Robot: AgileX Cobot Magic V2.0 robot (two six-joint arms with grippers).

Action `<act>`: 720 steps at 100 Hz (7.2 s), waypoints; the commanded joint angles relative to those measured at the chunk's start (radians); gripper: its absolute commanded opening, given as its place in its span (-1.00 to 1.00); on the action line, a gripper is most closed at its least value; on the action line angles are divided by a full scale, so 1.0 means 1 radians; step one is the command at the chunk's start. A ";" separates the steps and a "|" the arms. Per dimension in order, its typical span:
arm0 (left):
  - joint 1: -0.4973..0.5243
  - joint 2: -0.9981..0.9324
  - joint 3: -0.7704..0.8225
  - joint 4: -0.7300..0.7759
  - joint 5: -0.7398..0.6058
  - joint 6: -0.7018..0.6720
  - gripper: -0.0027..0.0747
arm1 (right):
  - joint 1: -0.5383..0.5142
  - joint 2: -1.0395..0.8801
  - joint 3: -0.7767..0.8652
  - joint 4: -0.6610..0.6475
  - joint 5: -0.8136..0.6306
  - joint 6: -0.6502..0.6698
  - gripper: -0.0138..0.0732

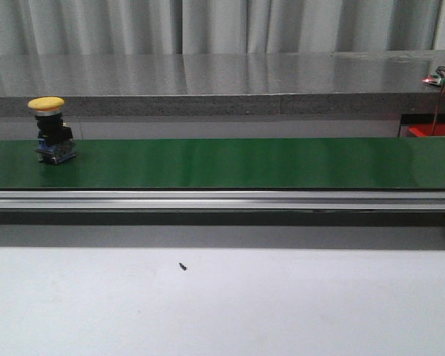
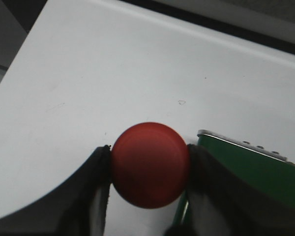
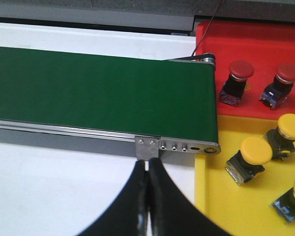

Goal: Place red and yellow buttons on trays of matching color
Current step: 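Grasp the last red button from the table with the left gripper, then set the red button on the conveyor start and open the left gripper, then lower the right gripper onto the yellow button at the conveyor end, then carry the yellow button onto the yellow tray section and release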

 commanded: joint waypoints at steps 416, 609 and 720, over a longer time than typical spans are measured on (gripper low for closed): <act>-0.378 -1.019 0.628 -0.059 -0.145 0.000 -0.98 | 0.327 1.327 -1.192 0.293 0.345 -0.227 0.85; -0.378 -1.010 0.628 -0.059 -0.143 0.000 -0.98 | -0.191 0.877 -0.791 0.143 0.420 -0.155 -0.15; -0.378 -1.010 0.628 -0.059 -0.144 0.000 -0.98 | -0.707 1.028 -0.699 0.115 0.211 -0.029 -0.15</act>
